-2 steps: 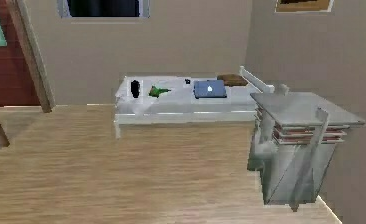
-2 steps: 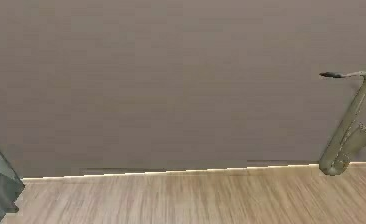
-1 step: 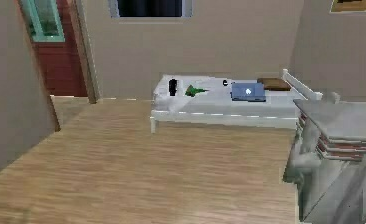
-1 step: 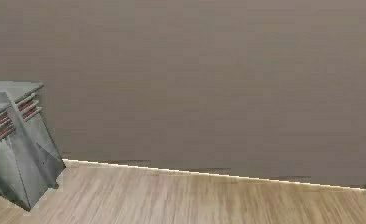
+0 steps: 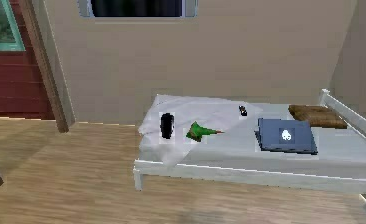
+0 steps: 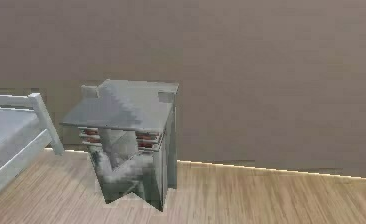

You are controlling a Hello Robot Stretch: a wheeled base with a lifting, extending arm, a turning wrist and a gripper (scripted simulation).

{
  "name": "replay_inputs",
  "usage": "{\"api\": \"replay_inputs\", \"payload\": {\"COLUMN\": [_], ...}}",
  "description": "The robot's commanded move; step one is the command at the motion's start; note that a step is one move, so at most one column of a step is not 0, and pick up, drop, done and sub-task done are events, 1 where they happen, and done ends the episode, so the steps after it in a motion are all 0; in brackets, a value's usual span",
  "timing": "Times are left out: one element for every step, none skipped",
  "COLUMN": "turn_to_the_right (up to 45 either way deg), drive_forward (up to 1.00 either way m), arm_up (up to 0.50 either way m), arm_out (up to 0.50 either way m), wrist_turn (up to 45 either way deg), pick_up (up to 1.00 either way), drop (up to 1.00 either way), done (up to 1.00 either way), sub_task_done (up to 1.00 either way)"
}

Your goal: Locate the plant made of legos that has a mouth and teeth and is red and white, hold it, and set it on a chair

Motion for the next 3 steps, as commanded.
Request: {"api": "replay_inputs", "payload": {"turn_to_the_right": [-6.0, 0.0, -45.0], "drive_forward": [0.00, 0.65, 0.00], "arm_up": [0.00, 0.00, 0.00], "arm_out": [0.00, 0.00, 0.00], "wrist_turn": [0.0, 0.0, 0.0], "pick_up": [0.00, 0.00, 0.00], "drop": [0.00, 0.00, 0.00], "done": [0.00, 0.00, 0.00], "sub_task_done": [0.00, 0.00, 0.00]}}
